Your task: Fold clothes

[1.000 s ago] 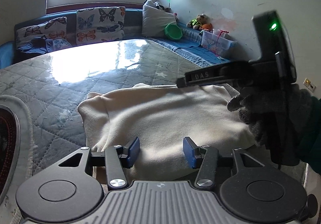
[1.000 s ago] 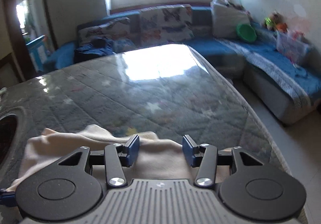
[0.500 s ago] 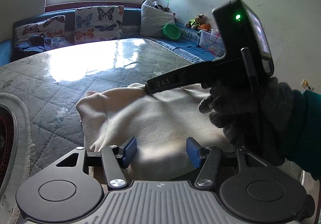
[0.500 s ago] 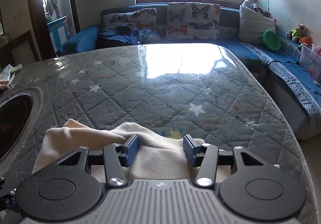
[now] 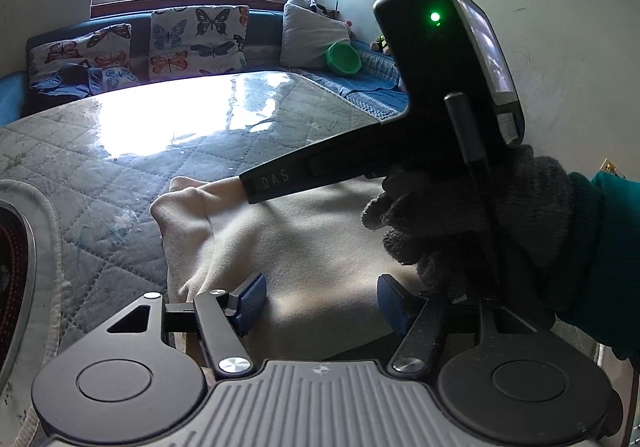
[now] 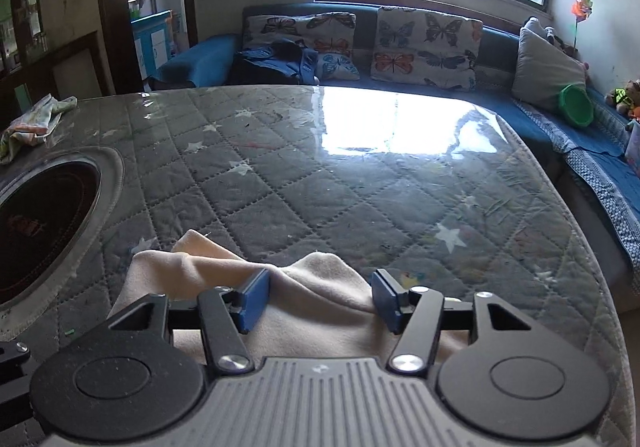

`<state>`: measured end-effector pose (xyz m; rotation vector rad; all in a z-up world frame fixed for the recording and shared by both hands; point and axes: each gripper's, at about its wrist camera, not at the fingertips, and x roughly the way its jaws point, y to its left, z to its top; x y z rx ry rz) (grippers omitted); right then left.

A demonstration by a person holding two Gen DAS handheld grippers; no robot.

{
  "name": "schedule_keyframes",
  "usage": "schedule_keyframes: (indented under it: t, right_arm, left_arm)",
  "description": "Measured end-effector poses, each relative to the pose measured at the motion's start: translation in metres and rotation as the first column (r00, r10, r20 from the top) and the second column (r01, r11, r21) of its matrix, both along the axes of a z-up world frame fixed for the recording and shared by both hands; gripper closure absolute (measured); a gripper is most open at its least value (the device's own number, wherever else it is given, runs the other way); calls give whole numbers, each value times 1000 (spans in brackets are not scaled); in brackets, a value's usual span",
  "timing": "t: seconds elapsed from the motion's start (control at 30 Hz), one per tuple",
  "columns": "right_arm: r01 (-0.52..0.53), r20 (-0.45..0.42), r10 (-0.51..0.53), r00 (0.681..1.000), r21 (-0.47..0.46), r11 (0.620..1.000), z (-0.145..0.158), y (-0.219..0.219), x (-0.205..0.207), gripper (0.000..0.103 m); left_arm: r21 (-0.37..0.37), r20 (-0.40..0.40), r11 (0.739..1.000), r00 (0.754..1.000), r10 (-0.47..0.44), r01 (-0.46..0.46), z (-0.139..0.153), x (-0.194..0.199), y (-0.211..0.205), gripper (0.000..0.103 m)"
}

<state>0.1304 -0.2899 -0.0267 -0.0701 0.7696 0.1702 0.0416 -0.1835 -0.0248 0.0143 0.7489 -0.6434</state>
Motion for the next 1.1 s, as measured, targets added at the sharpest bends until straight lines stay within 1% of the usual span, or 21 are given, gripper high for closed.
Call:
schedule_keyframes:
  t: [0.13, 0.33, 0.47, 0.93, 0.97, 1.07, 1.1]
  right_arm:
    - [-2, 7, 2, 1000, 2, 1000, 3, 0, 0, 42]
    - [-12, 1, 12, 1000, -5, 1000, 2, 2, 3, 41]
    - [-11, 0, 11, 1000, -9, 1000, 0, 3, 4, 37]
    - [6, 24, -6, 1000, 4, 1000, 9, -7, -3, 34]
    - [7, 25, -7, 1000, 5, 1000, 9, -7, -3, 33]
    - [13, 30, -13, 999, 2, 1000, 10, -9, -6, 25]
    - [14, 32, -14, 999, 2, 1000, 10, -9, -7, 24]
  left_arm:
    - [-6, -10, 1000, 1000, 3, -3, 1, 2, 1, 36]
    - [12, -18, 1000, 1000, 11, -11, 2, 4, -1, 36]
    - [17, -24, 1000, 1000, 14, -13, 2, 5, -3, 35]
    - [44, -38, 999, 999, 19, -17, 3, 6, -7, 22]
    - [46, -38, 999, 999, 19, -17, 3, 6, -7, 22]
    - [54, -37, 998, 999, 18, -16, 3, 8, -9, 21]
    - [56, -37, 998, 999, 18, -16, 3, 8, -9, 20]
